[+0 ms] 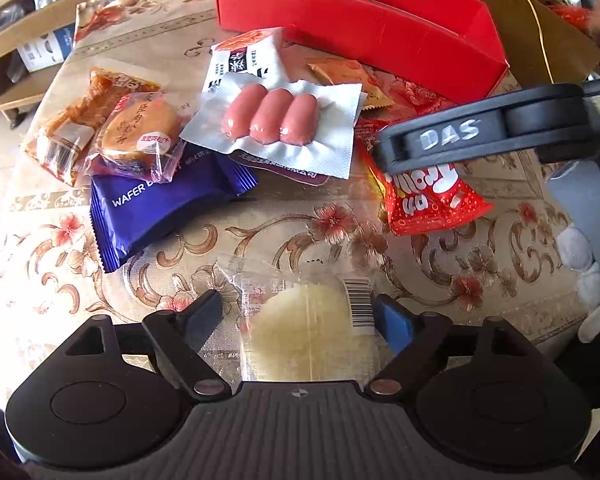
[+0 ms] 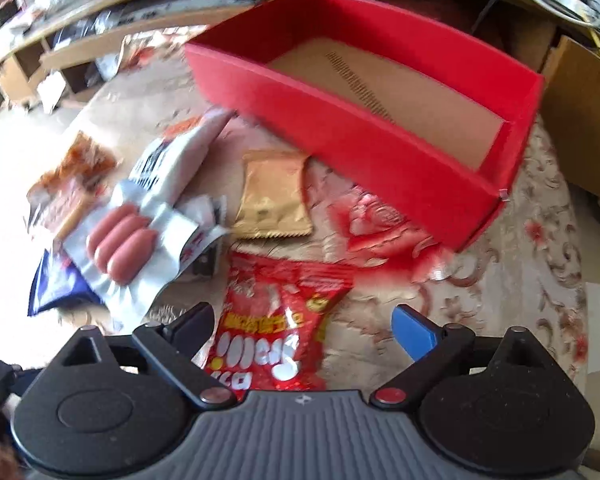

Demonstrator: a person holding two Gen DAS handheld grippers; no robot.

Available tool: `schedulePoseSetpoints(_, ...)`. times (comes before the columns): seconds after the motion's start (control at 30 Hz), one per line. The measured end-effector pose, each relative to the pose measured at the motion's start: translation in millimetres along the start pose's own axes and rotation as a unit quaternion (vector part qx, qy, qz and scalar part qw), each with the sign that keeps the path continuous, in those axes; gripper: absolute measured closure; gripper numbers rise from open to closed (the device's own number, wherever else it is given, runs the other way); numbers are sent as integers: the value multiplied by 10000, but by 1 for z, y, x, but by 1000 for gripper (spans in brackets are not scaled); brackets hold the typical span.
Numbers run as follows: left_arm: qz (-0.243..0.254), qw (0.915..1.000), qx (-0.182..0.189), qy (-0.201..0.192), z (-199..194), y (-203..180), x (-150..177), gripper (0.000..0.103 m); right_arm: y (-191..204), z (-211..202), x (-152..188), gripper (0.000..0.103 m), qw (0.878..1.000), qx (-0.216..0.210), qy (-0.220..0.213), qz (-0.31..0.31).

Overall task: Organize snacks
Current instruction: 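Grasp the red candy bag with the right tool while the left tool grasps the wrapped bun, then carry both snacks into the red box and open both tools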

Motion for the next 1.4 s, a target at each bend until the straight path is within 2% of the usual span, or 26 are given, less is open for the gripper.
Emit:
schedulePoseSetpoints(0.1, 158, 9998, -98, 14, 3, -5, 2, 12, 6, 13, 7, 6, 9997, 126, 161, -159)
schedulePoseSetpoints(0.2, 237, 9996, -172, 24, 5, -6, 3, 13, 6, 12, 8, 12, 9995, 171, 78, -235)
schedulePoseSetpoints(0.3, 281, 9992, -283, 6, 2, -5, 5, 22, 0, 5, 12, 32, 9996, 155, -11, -250)
schedulePoseSetpoints(0.33, 254, 9993, -265, -8, -1, -5, 6, 26, -3, 1, 13, 45, 9997, 140, -25, -219)
schedulePoseSetpoints(0.37, 211, 9995, -242, -24, -2, -4, 6, 29, -5, -2, 15, 48, 9997, 150, -20, -204)
schedulePoseSetpoints(0.43, 118, 9998, -150, -33, -6, -2, 6, 36, -8, -5, 19, 48, 9997, 116, 30, -208)
schedulePoseSetpoints(0.53, 32, 9999, -104, -33, -9, 0, 9, 37, -9, -9, 25, 51, 9994, 138, 38, -321)
schedulePoseSetpoints(0.73, 34, 9996, -264, -32, -14, 2, 9, 38, -13, -27, 34, 55, 9996, 31, -18, -288)
schedulePoseSetpoints(0.9, 80, 9993, -279, -235, -31, -1, 5, 38, -15, -45, 40, 55, 9994, -18, -157, -310)
schedulePoseSetpoints(1.0, 107, 9995, -149, -257, -33, -3, -1, 38, -16, -55, 41, 55, 9993, -33, -242, -276)
schedulePoseSetpoints(1.17, 143, 9990, 29, -417, -37, -7, -21, 38, -26, -67, 35, 55, 9991, -93, -418, -6)
schedulePoseSetpoints(1.4, 296, 9965, 202, -756, -45, -21, -68, 38, -34, -81, 8, 55, 9966, -253, -728, 299)
Point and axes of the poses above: each gripper's, at about its wrist camera, not at the fingertips, and z roughly the way its jaws point, y to its left, x to its underside, the point moved 7 cm from there along z, roughly the way its jaws point, and after that the axes turned 3 degrees about x, right-handed, at the moved point
